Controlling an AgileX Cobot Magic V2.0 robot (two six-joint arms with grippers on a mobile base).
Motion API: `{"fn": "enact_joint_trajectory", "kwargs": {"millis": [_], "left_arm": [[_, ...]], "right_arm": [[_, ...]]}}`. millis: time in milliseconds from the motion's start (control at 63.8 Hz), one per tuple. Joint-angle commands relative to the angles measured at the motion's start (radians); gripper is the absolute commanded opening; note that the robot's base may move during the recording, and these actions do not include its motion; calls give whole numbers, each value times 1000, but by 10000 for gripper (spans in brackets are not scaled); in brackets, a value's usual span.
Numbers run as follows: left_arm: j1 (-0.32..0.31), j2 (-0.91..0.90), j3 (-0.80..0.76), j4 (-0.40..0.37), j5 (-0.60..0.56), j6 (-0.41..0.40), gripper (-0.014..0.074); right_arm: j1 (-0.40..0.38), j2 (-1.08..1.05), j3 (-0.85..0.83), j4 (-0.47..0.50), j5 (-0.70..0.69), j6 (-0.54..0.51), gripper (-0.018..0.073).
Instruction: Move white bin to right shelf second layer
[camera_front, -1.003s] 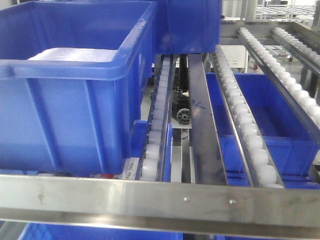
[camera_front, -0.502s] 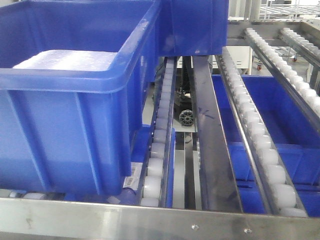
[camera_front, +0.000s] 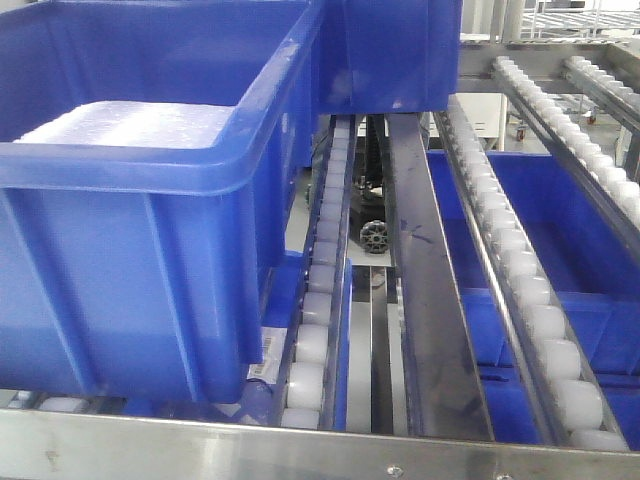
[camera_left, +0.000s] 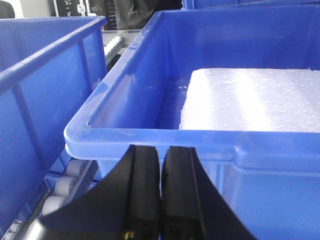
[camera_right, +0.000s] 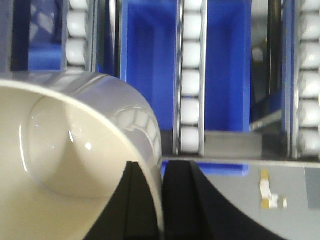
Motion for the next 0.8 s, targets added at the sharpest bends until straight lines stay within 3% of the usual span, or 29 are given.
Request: {"fn": "enact_joint_trajectory", "kwargs": {"millis": [0, 157, 392, 784], "left_arm": [[-4, -13, 37, -6, -84, -3, 85], [-4, -13, 37, -6, -84, -3, 85], [-4, -13, 37, -6, -84, -3, 85], [-4, -13, 37, -6, -84, -3, 85]], "right_arm": [[1, 1, -27, 1, -94, -5, 57], [1, 9, -27, -9, -98, -5, 57], [1, 139, -43, -97, -117, -5, 57], [0, 380, -98, -92, -264, -5, 57]]}}
